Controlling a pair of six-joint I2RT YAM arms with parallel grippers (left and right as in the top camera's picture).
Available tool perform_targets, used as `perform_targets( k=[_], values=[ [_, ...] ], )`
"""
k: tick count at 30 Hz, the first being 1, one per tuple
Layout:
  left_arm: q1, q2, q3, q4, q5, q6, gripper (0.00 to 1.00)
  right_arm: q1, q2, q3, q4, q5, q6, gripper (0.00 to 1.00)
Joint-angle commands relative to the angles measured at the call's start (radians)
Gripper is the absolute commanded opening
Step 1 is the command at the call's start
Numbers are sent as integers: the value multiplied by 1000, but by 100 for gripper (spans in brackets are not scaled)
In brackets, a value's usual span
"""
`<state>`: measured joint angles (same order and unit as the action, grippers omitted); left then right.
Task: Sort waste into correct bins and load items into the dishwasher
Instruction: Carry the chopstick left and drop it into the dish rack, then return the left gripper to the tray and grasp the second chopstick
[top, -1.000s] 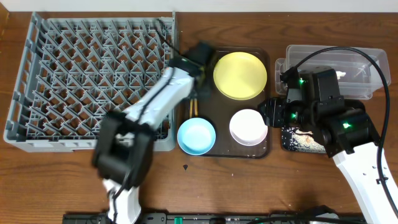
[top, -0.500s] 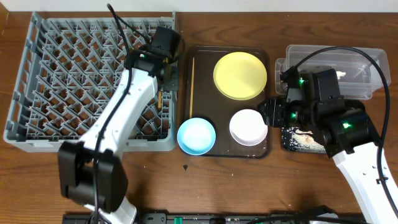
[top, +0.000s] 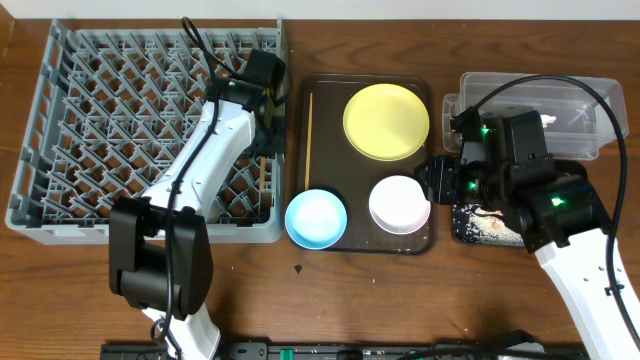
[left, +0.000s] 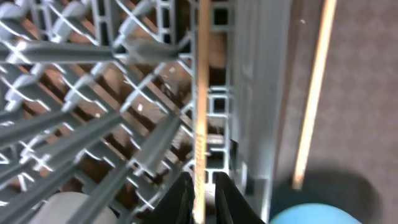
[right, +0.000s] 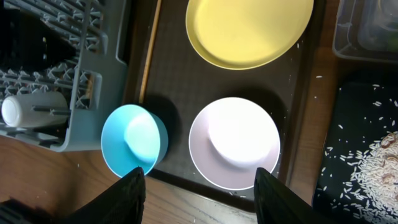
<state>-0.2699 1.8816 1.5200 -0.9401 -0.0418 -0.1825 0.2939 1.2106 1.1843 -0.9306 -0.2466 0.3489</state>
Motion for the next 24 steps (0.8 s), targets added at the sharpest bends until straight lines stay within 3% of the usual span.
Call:
perform_targets(
  k=[1,6,10,18,24],
  values=[
    [2,-53,54,-13,108,6,15,-12,0,5,0,7,10,54],
    [-48,-120,56,43,191,8,17,-12,0,5,0,7,10,54],
    [-117,-90,38,117,167,59,29,-12,0,5,0,7,10,55],
    [-180,161,27,260,-53,50,29,-12,1,5,3,7,14,55],
    [-181,254,27,299,-60,47,29,-12,6,5,3,7,14,55]
  ],
)
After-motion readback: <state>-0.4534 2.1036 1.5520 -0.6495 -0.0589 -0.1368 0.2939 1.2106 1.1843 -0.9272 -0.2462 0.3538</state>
